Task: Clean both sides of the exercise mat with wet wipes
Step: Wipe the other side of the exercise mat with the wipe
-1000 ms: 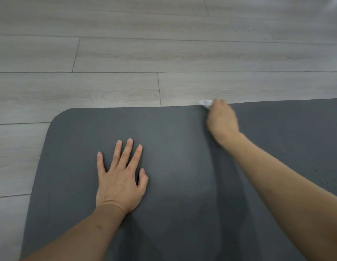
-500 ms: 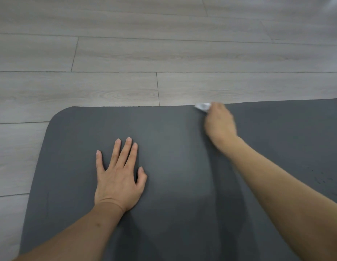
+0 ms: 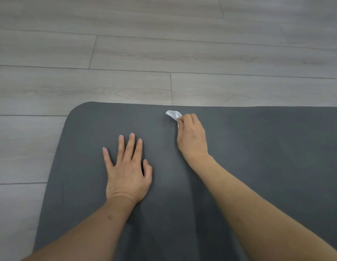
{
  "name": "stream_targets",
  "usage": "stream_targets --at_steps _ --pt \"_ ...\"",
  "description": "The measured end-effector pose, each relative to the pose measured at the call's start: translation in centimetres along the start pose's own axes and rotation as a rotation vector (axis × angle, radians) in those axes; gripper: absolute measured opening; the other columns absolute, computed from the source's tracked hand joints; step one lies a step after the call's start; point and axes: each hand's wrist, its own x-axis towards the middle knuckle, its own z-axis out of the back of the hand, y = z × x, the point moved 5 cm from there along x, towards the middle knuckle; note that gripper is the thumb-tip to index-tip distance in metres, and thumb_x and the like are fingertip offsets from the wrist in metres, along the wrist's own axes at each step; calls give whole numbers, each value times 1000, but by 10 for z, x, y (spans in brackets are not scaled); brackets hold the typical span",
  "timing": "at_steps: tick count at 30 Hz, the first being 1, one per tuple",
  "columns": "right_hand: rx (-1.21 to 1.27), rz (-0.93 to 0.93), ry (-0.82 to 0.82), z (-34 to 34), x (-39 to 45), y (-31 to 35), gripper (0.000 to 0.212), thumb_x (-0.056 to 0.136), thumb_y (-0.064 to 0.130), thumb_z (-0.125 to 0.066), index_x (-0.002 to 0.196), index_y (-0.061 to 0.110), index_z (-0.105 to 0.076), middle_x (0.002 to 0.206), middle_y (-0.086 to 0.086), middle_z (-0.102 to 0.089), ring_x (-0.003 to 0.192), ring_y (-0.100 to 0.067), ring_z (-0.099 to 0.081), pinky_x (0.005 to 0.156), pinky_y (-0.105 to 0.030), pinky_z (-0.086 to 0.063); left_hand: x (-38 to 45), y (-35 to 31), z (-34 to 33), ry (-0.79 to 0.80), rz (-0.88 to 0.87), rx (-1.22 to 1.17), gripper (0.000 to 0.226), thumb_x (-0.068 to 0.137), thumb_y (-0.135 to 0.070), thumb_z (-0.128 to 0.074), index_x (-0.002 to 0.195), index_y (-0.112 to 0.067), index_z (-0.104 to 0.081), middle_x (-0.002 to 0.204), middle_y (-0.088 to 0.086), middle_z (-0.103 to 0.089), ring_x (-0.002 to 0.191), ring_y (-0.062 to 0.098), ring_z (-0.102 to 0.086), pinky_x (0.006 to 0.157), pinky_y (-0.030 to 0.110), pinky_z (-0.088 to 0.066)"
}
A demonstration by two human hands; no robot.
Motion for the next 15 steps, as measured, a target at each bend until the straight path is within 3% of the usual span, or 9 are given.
stream_targets --at_steps 6,11,15 --pt "164 11 -15 7 2 7 10 100 12 -56 97 5 -64 90 -6 -57 77 -24 -55 70 -31 -46 -1 -1 0 41 -5 14 72 97 -44 -18 164 -19 -27 173 -2 -13 161 23 2 124 67 -1" --pt "160 23 35 2 5 9 14 101 17 -55 109 10 -64 93 -4 -58 86 -24 -54 78 -31 -44 -2 -2 3 65 -2 9 72 97 -45 -19 164 -20 -26 174 -2 -12 161 23 4 124 66 0" --pt "149 27 19 0 10 8 12 99 16 -59 103 8 -67 90 -5 -59 81 -25 -54 73 -36 -46 -1 4 9 56 10 -70 75 93 -53 -25 163 -24 -29 173 -7 -11 160 17 7 126 61 3"
